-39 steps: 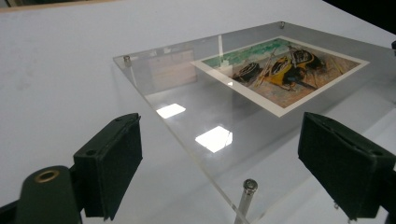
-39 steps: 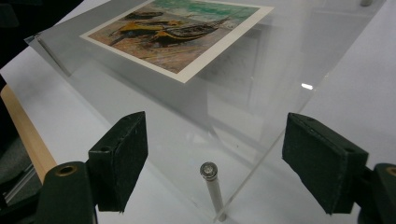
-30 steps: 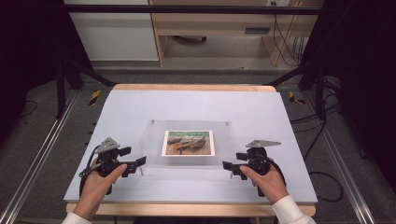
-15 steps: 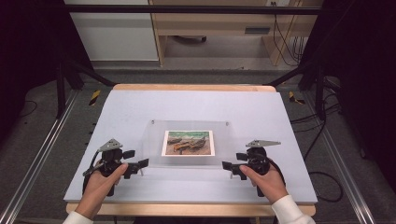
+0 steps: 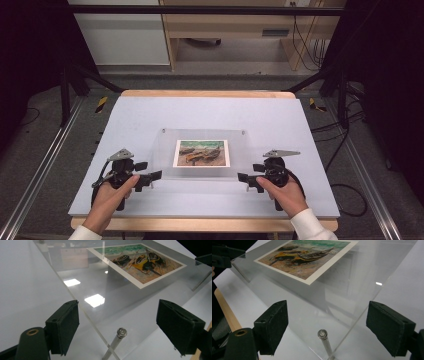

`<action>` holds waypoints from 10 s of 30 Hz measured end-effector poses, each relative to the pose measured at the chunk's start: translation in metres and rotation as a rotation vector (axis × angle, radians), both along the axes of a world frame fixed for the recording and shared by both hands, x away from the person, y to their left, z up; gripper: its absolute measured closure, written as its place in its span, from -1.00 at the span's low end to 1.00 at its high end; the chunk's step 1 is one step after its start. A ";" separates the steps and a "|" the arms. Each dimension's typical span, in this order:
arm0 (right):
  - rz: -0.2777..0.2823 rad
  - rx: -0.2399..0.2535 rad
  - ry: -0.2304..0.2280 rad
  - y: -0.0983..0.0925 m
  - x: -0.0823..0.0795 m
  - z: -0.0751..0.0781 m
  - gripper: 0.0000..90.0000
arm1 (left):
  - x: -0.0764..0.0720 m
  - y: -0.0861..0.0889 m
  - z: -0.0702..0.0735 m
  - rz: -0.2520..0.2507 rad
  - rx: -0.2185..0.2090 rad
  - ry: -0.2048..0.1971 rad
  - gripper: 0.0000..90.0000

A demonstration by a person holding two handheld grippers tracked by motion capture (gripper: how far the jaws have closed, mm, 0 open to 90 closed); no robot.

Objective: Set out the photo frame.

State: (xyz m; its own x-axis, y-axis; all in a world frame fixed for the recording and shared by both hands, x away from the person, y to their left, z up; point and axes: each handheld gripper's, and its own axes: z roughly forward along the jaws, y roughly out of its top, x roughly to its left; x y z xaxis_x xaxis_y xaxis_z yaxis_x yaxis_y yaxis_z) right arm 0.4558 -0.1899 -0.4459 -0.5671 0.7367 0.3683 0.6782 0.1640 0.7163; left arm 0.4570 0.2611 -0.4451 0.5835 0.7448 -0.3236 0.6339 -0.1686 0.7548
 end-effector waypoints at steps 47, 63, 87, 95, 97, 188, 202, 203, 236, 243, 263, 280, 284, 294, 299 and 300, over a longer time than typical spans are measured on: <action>-0.009 0.053 0.081 -0.002 0.002 -0.004 -0.63 | 0.002 0.005 -0.005 0.002 -0.058 0.057 -0.61; -0.041 0.070 0.086 -0.002 0.008 -0.007 -0.57 | 0.007 0.003 -0.009 -0.008 -0.090 0.094 -0.65; -0.016 0.128 0.148 0.000 0.016 -0.011 -0.51 | 0.015 0.005 -0.012 -0.029 -0.125 0.123 -0.57; -0.015 0.126 0.136 0.000 0.017 -0.010 -0.44 | 0.017 0.006 -0.009 -0.011 -0.111 0.105 -0.48; -0.013 0.125 0.118 0.000 0.018 -0.008 -0.40 | 0.019 0.006 -0.007 -0.009 -0.104 0.095 -0.47; -0.053 -0.032 -0.177 -0.005 0.035 -0.001 -0.07 | 0.032 -0.008 -0.004 0.090 -0.042 -0.137 0.08; -0.061 -0.059 -0.193 -0.007 0.016 -0.002 0.17 | 0.013 -0.006 -0.004 0.105 -0.024 -0.144 0.27; -0.065 -0.059 -0.192 -0.007 0.015 -0.002 0.18 | 0.012 -0.006 -0.004 0.108 -0.022 -0.144 0.28; -0.057 -0.104 -0.180 -0.010 -0.009 -0.008 0.39 | -0.017 -0.009 -0.008 0.116 0.028 -0.129 0.41; -0.060 -0.103 -0.174 -0.009 -0.010 -0.008 0.39 | -0.020 -0.009 -0.009 0.112 0.034 -0.132 0.42; -0.043 -0.133 -0.176 -0.008 -0.017 -0.012 0.39 | -0.027 -0.010 -0.012 0.081 0.089 -0.140 0.40; -0.029 -0.164 -0.184 -0.008 -0.021 -0.013 0.39 | -0.030 -0.011 -0.013 0.071 0.110 -0.146 0.39; -0.028 -0.164 -0.184 -0.008 -0.021 -0.013 0.39 | -0.030 -0.012 -0.013 0.070 0.119 -0.149 0.39; -0.028 -0.171 -0.185 -0.007 -0.022 -0.013 0.39 | -0.031 -0.012 -0.012 0.070 0.131 -0.156 0.39; -0.026 -0.171 -0.186 -0.007 -0.022 -0.013 0.39 | -0.031 -0.013 -0.012 0.069 0.133 -0.157 0.39; -0.028 -0.172 -0.184 -0.006 -0.022 -0.013 0.38 | -0.031 -0.013 -0.012 0.070 0.130 -0.157 0.38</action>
State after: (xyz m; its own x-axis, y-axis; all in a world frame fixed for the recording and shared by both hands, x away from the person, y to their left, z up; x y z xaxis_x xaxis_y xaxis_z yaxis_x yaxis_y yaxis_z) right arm 0.4337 -0.1962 -0.4590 -0.5914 0.7961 0.1286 0.5447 0.2769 0.7916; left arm 0.4260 0.2479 -0.4569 0.5641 0.8151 -0.1316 0.5242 -0.2304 0.8198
